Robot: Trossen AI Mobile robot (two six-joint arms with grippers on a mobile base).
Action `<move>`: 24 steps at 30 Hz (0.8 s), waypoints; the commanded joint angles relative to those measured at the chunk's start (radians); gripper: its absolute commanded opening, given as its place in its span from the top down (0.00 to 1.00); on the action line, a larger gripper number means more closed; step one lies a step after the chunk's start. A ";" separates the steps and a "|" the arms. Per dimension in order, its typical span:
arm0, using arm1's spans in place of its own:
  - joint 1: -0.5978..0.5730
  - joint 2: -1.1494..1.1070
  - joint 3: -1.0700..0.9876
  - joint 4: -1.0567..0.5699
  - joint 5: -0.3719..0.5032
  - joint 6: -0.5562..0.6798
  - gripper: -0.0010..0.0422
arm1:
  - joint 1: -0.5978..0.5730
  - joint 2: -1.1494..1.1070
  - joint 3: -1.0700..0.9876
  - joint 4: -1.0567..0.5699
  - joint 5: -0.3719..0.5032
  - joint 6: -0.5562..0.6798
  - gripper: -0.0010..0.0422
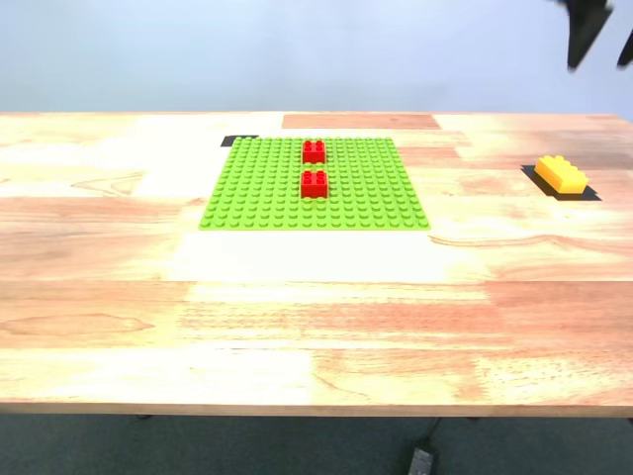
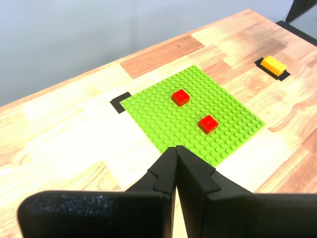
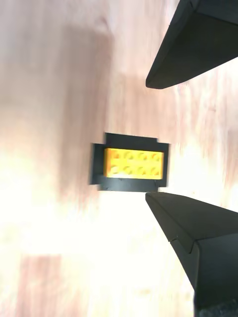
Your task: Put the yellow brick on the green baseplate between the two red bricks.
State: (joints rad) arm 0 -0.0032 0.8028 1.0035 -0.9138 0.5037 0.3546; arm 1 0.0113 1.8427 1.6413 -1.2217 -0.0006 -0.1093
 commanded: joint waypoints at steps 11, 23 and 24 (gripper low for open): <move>0.000 0.006 -0.019 0.017 0.002 0.001 0.98 | 0.000 0.002 -0.315 0.265 -0.050 0.003 0.31; 0.000 -0.002 -0.030 0.040 0.002 0.000 0.98 | 0.019 0.065 -0.399 0.364 -0.050 0.000 0.32; 0.000 -0.002 -0.029 0.038 0.002 0.000 0.98 | 0.023 0.072 -0.399 0.365 -0.050 0.000 0.33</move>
State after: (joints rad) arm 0 -0.0032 0.8017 0.9737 -0.8764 0.5056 0.3550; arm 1 0.0303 1.9045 1.2415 -0.8600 -0.0521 -0.1093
